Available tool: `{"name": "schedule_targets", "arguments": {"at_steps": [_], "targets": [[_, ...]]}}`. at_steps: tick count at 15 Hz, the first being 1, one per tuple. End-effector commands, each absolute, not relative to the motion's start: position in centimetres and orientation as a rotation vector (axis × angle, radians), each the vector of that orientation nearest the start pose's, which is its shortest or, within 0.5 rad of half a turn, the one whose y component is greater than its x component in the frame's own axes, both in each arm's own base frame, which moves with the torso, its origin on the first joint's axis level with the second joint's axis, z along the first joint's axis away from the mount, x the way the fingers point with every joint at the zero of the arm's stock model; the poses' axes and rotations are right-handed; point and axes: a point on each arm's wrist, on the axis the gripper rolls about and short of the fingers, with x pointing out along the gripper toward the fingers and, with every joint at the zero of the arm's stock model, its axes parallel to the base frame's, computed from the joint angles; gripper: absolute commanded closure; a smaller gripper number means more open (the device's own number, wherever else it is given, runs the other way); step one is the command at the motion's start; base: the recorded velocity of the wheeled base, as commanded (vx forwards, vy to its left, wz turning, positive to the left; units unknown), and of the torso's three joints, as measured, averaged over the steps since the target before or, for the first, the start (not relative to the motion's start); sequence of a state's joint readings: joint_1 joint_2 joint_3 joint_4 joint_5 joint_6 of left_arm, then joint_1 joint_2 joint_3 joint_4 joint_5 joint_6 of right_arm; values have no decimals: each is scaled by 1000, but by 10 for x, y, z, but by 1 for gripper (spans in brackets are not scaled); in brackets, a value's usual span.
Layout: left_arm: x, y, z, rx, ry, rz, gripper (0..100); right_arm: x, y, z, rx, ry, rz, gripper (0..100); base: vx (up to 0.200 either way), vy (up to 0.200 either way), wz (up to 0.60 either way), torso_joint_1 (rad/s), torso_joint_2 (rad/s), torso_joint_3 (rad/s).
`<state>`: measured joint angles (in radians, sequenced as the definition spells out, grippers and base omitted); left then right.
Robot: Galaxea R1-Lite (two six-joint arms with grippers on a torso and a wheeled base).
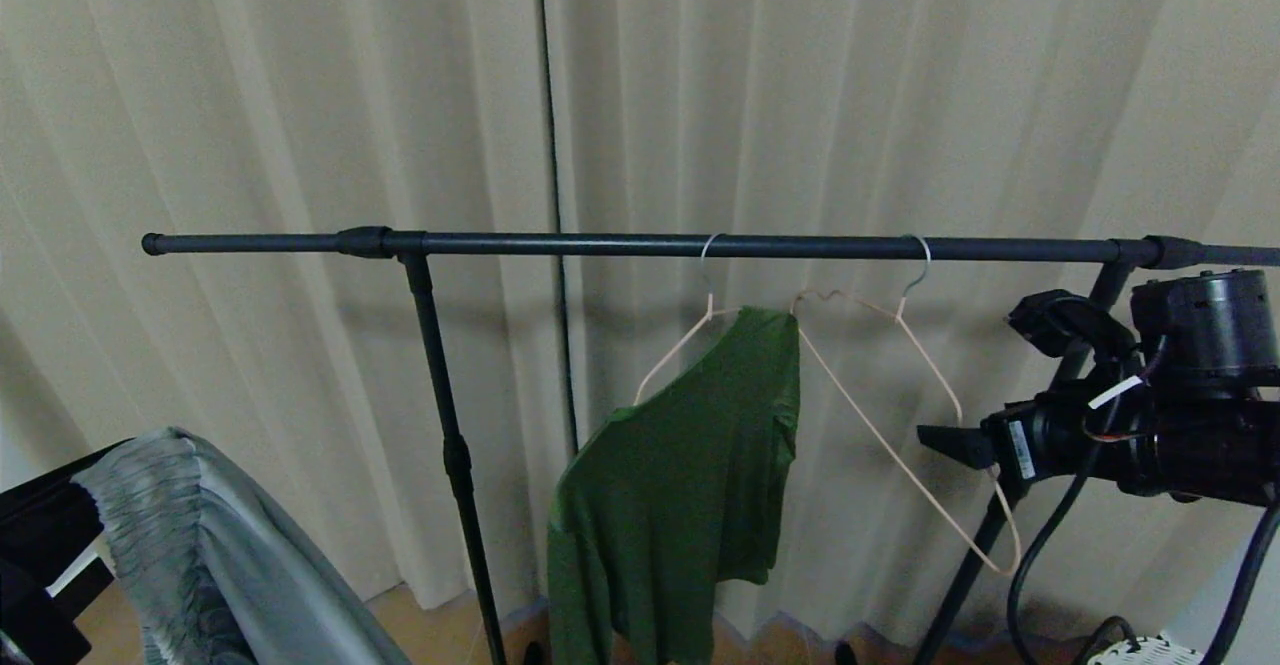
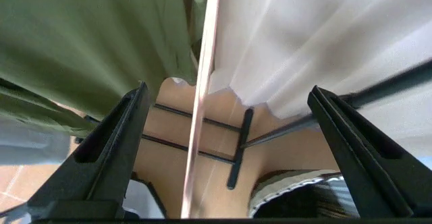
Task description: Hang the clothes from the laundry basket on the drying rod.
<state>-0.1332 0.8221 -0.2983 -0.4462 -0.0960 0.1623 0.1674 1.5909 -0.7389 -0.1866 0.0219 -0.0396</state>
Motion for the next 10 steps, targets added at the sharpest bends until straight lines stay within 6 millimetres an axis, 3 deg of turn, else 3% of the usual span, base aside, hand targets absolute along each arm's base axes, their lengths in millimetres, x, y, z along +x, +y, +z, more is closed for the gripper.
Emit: {"name": "schedule_targets", "arguments": {"at_steps": [1, 3, 9, 10], "targets": [[86, -14, 190, 163, 60, -234, 100, 269, 52, 143, -85, 692, 205, 0, 0, 0, 0, 0, 0, 0], [86, -14, 190, 163, 58, -234, 100, 279, 59, 138, -100, 688, 186, 0, 0, 0, 0, 0, 0, 0], [86, -14, 190, 165, 58, -234, 100, 282, 61, 136, -114, 677, 165, 0, 0, 0, 0, 0, 0, 0], [86, -14, 190, 165, 59, -234, 100, 282, 61, 136, -118, 675, 155, 100, 0, 0, 0, 0, 0, 0]]}}
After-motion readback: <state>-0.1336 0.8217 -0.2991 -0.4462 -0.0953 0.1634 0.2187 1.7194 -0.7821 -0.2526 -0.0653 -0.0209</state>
